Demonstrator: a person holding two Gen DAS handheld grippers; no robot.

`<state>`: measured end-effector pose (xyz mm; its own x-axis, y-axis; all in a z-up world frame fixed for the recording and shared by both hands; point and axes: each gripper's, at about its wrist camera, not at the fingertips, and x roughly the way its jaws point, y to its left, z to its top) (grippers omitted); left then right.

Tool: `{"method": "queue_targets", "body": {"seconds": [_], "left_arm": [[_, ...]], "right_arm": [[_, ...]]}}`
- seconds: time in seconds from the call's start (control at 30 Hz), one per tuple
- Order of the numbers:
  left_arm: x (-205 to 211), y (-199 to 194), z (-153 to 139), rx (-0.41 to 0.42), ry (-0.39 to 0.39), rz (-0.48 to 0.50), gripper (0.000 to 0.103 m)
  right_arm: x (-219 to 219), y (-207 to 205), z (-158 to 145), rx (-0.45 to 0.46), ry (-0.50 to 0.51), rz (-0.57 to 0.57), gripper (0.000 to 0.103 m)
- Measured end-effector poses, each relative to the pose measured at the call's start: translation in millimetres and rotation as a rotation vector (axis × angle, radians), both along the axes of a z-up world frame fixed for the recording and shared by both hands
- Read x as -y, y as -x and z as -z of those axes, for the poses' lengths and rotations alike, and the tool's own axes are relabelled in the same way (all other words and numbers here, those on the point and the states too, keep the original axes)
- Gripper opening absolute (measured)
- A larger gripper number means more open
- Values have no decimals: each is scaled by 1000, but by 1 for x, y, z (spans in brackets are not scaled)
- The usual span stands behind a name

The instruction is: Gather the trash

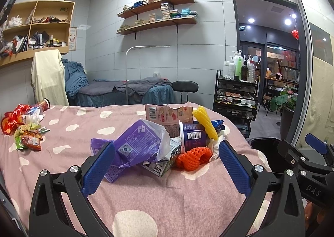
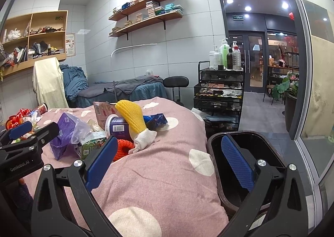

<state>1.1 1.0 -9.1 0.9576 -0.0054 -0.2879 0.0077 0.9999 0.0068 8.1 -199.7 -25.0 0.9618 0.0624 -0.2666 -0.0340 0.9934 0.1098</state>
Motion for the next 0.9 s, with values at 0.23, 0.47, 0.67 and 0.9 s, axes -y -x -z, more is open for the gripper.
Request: {"method": "queue_targets", "body": {"seconds": [0.23, 0.47, 0.67, 0.9], "left_arm": [[-1, 1, 1, -3, 4, 0, 98], [-1, 1, 3, -11, 5, 1, 98], [-1, 0, 3, -12, 6, 1, 98], [-2, -1, 3, -13, 6, 1, 98]], "right_arm": [[-2, -1, 0, -7, 2, -6, 98], [-1, -2, 0, -11, 2, -8, 98], [-1, -1, 1, -12, 2, -9, 98], [-1, -1, 1, -12, 2, -8, 98]]}}
